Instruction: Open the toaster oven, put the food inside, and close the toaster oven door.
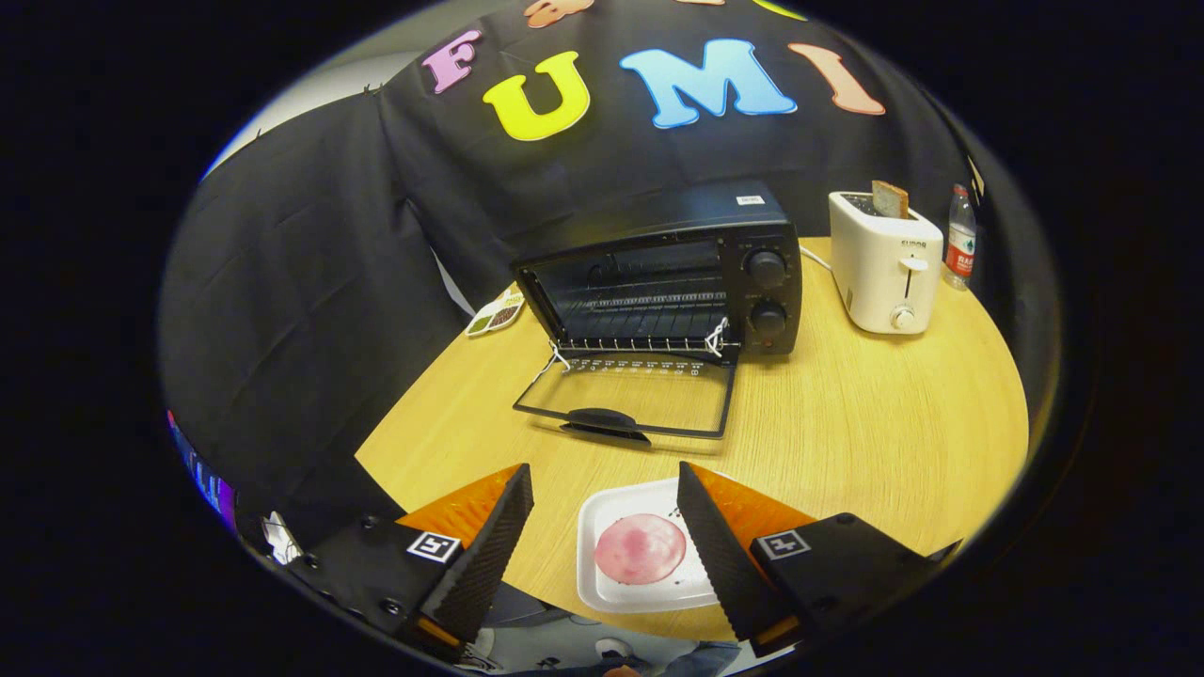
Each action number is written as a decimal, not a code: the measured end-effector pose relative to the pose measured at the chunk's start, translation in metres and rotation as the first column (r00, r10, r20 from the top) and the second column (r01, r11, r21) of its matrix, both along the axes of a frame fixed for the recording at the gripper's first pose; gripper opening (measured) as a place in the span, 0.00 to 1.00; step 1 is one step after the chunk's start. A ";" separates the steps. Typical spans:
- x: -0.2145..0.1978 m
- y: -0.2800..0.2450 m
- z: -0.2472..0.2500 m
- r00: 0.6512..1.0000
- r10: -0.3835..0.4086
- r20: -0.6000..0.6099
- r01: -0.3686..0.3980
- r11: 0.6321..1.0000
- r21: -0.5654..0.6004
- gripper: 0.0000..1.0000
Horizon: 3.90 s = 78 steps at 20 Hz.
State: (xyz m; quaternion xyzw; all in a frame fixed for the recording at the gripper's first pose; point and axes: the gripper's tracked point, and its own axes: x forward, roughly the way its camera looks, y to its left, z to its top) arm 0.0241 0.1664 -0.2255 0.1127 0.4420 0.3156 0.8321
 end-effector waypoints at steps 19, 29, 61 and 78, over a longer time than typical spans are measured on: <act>-0.026 -0.056 -0.122 0.893 0.257 -0.370 -0.358 0.904 -0.234 0.74; -0.010 -0.060 -0.129 0.884 0.223 -0.410 -0.364 0.879 -0.307 0.10; -0.085 0.024 -0.037 0.838 -0.111 -0.534 0.234 0.958 0.168 0.02; -0.005 0.056 -0.020 0.772 -0.445 -0.453 0.568 0.803 0.179 0.02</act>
